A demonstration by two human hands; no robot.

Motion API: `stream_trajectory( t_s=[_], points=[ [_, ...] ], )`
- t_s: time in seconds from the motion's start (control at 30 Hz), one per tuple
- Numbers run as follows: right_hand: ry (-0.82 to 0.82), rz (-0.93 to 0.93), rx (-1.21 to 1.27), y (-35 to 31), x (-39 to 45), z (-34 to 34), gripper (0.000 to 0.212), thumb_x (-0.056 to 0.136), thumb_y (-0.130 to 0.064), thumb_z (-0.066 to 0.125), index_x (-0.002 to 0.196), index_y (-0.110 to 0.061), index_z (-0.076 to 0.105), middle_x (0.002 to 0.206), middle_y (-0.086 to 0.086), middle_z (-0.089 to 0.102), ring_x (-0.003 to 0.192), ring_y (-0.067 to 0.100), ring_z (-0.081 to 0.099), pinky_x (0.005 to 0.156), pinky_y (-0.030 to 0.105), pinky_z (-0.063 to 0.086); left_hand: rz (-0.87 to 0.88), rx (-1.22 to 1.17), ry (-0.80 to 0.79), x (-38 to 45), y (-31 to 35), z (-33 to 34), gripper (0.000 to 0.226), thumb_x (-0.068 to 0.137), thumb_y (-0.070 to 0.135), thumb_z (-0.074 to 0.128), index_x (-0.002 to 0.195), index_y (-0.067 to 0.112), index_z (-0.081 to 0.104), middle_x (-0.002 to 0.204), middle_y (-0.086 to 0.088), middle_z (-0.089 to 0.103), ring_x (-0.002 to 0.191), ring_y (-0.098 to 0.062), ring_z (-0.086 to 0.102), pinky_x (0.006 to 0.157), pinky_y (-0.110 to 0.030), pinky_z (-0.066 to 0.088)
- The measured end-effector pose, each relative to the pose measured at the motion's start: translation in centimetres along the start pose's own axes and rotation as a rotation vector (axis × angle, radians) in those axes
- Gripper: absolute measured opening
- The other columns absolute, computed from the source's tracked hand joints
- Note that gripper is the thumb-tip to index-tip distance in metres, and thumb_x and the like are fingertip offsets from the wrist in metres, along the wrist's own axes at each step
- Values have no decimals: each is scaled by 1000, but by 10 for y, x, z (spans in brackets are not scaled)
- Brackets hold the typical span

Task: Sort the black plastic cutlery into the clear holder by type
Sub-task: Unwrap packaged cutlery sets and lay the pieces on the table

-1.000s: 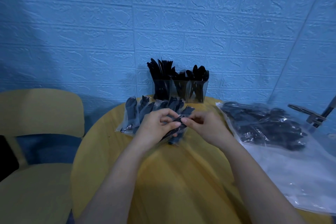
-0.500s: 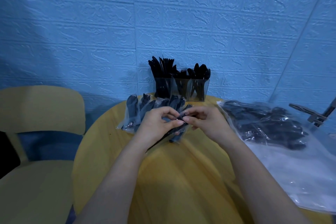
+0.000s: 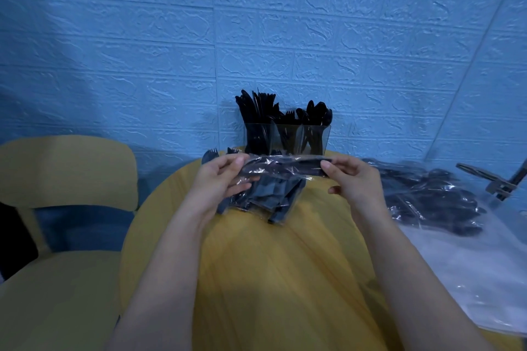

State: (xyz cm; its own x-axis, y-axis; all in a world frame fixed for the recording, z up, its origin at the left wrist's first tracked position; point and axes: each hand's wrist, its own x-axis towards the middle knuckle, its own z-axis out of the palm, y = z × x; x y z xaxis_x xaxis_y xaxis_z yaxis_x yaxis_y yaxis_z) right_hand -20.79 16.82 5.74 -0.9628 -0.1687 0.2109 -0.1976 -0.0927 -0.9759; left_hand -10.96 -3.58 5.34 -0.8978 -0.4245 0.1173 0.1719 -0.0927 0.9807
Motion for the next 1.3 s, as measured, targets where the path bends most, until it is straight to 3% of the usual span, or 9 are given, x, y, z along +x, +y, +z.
stream_trajectory(
  t_s=[0.13, 0.3, 0.5, 0.67, 0.77, 0.83, 0.97, 1.13, 1.3],
  points=[
    [-50, -25, -15, 1, -2, 0, 7, 85, -8, 68, 85, -14, 64, 80, 2, 68, 65, 0, 63, 48, 16, 46, -39, -61, 1, 1, -2, -4, 24, 91, 15, 57, 112, 4, 64, 102, -10, 72, 90, -20, 71, 71, -20, 57],
    [-168, 18, 18, -3, -5, -1, 16, 90, -18, 62, 101, -9, 68, 81, -7, 69, 69, -3, 63, 51, 17, 46, 15, -69, 180, 3, -6, -5, 7, 87, 12, 62, 93, 10, 66, 92, -8, 72, 70, -15, 72, 60, -16, 56],
    [-107, 26, 162, -6, -6, -1, 6, 88, -11, 63, 93, -11, 67, 66, -10, 68, 60, -1, 62, 49, 16, 44, 36, -250, 249, 3, -3, -5, 11, 87, 18, 62, 93, 9, 65, 76, 1, 72, 63, -8, 66, 58, -17, 55],
    [-156, 22, 93, -1, -6, 3, 4, 85, -12, 67, 88, -13, 66, 68, -8, 70, 65, 1, 64, 50, 17, 47, 36, -122, 231, 3, -7, -3, 10, 92, 22, 58, 92, 12, 61, 104, -11, 67, 65, -14, 71, 58, -22, 57],
    [-179, 30, 92, 1, -5, 4, 6, 84, -8, 67, 85, -14, 66, 69, -7, 71, 65, 1, 65, 49, 17, 47, -1, -174, 155, 2, -2, -2, 25, 94, 36, 50, 94, 13, 59, 104, -10, 67, 73, -21, 72, 61, -27, 59],
    [-153, 37, 101, 1, -4, 2, 7, 82, -6, 68, 84, -13, 66, 71, -4, 71, 64, 2, 64, 49, 16, 47, -1, -169, 88, 1, 0, -2, 36, 84, 44, 54, 100, 12, 59, 107, -11, 67, 80, -24, 72, 64, -28, 59],
    [-114, 48, 114, -2, -4, 1, 8, 81, -5, 69, 83, -13, 67, 75, -1, 70, 65, 4, 64, 48, 16, 46, 65, -125, 134, -1, -1, -2, 17, 82, 20, 66, 96, 11, 61, 101, -12, 68, 72, -17, 71, 64, -23, 57],
    [-70, 23, 92, -10, -11, 3, 8, 81, -6, 70, 84, -12, 68, 76, 0, 69, 66, 4, 63, 49, 16, 45, 50, -164, 187, -3, -6, -7, 12, 87, 17, 64, 97, 11, 63, 100, -10, 69, 75, -17, 71, 64, -22, 57],
    [64, 16, 21, -15, -18, -15, 9, 82, -7, 71, 82, -15, 67, 75, -1, 69, 60, 0, 61, 47, 14, 44, 75, -287, 427, -9, -10, -30, 7, 88, 7, 62, 84, 12, 59, 84, -7, 66, 63, -10, 68, 57, -21, 55]
  ],
)
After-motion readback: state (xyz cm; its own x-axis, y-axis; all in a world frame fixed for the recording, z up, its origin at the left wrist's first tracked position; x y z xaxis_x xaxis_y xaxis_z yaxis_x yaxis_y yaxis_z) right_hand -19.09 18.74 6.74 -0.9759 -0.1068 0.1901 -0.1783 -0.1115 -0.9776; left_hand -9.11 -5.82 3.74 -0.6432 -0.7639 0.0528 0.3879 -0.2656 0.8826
